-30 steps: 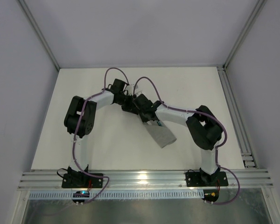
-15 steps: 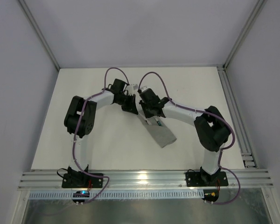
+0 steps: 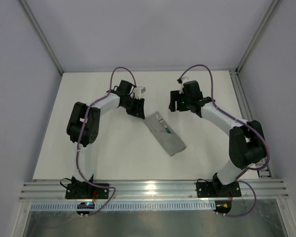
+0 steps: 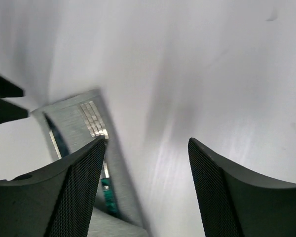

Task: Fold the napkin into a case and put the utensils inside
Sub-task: Reset both arms

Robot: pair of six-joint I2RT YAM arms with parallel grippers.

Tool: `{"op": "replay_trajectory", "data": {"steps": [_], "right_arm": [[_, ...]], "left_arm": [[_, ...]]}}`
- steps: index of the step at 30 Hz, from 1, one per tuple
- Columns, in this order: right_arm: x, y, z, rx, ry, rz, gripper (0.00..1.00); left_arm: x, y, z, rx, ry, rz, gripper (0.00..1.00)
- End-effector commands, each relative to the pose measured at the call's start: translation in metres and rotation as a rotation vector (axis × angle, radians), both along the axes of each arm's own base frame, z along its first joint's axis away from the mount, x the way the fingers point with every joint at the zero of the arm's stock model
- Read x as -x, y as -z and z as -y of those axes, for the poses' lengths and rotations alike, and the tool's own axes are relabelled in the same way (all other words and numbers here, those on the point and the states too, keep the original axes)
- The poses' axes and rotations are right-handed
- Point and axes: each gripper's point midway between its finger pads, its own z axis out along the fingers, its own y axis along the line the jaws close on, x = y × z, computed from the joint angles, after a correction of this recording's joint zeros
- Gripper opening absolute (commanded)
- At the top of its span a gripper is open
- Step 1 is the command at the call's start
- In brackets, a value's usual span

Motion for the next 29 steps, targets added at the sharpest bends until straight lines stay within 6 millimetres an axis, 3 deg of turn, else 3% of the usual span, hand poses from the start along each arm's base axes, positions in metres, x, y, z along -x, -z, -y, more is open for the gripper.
{"op": "replay_trajectory", "data": {"steps": [1, 2, 3, 4, 5, 6, 7, 8, 9, 10, 11, 12, 14, 15, 17, 18, 23, 29], "right_arm": [[-0.023, -0.028, 0.054, -0.116, 0.133, 0.049, 0.73], [-0.026, -0.03, 0.068, -0.133, 0.17, 0.042, 0.73], [-0.029, -0.034, 0.083, -0.152, 0.21, 0.045, 0.74], [-0.031, -0.036, 0.098, -0.175, 0.261, 0.04, 0.73], [-0.035, -0.039, 0.129, -0.177, 0.341, 0.049, 0.74], [-0.033, -0.046, 0.141, -0.179, 0.375, 0.066, 0.74], [-0.033, -0.048, 0.162, -0.174, 0.432, 0.076, 0.74], [-0.03, -0.049, 0.187, -0.154, 0.501, 0.081, 0.74], [-0.028, -0.052, 0.197, -0.142, 0.528, 0.088, 0.74], [-0.025, -0.056, 0.206, -0.132, 0.549, 0.101, 0.74], [-0.021, -0.055, 0.213, -0.12, 0.572, 0.091, 0.74], [-0.019, -0.056, 0.224, -0.114, 0.599, 0.093, 0.74], [-0.015, -0.057, 0.228, -0.111, 0.617, 0.091, 0.74], [-0.014, -0.057, 0.231, -0.109, 0.628, 0.094, 0.74], [-0.012, -0.055, 0.231, -0.11, 0.632, 0.095, 0.74], [-0.012, -0.054, 0.23, -0.116, 0.627, 0.092, 0.74], [-0.01, -0.051, 0.228, -0.115, 0.617, 0.079, 0.74], [-0.005, -0.052, 0.226, -0.1, 0.589, 0.102, 0.74]], "left_arm": [[-0.028, -0.074, -0.017, -0.063, -0.002, 0.231, 0.47], [-0.035, -0.079, -0.03, -0.131, -0.024, 0.283, 0.61], [-0.037, -0.1, -0.04, -0.156, -0.032, 0.35, 0.79], [-0.04, -0.108, -0.054, -0.192, -0.059, 0.38, 0.99], [-0.041, -0.116, -0.065, -0.22, -0.082, 0.407, 0.99], [-0.042, -0.118, -0.088, -0.278, -0.114, 0.428, 0.99], [-0.039, -0.14, -0.101, -0.285, -0.141, 0.477, 0.99], [-0.035, -0.145, -0.114, -0.304, -0.161, 0.481, 0.99], [-0.033, -0.143, -0.142, -0.334, -0.214, 0.466, 0.99], [-0.027, -0.161, -0.159, -0.335, -0.249, 0.495, 0.99], [-0.02, -0.16, -0.176, -0.359, -0.276, 0.475, 0.99], [-0.015, -0.155, -0.208, -0.4, -0.34, 0.448, 0.99], [0.0, -0.161, -0.242, -0.447, -0.403, 0.45, 0.99], [0.011, -0.148, -0.272, -0.48, -0.466, 0.407, 0.99], [0.027, -0.147, -0.297, -0.527, -0.516, 0.406, 0.99], [0.04, -0.133, -0.313, -0.554, -0.552, 0.361, 0.99], [0.074, -0.115, -0.342, -0.62, -0.624, 0.297, 0.99], [0.083, -0.111, -0.339, -0.593, -0.646, 0.303, 0.99]]}}
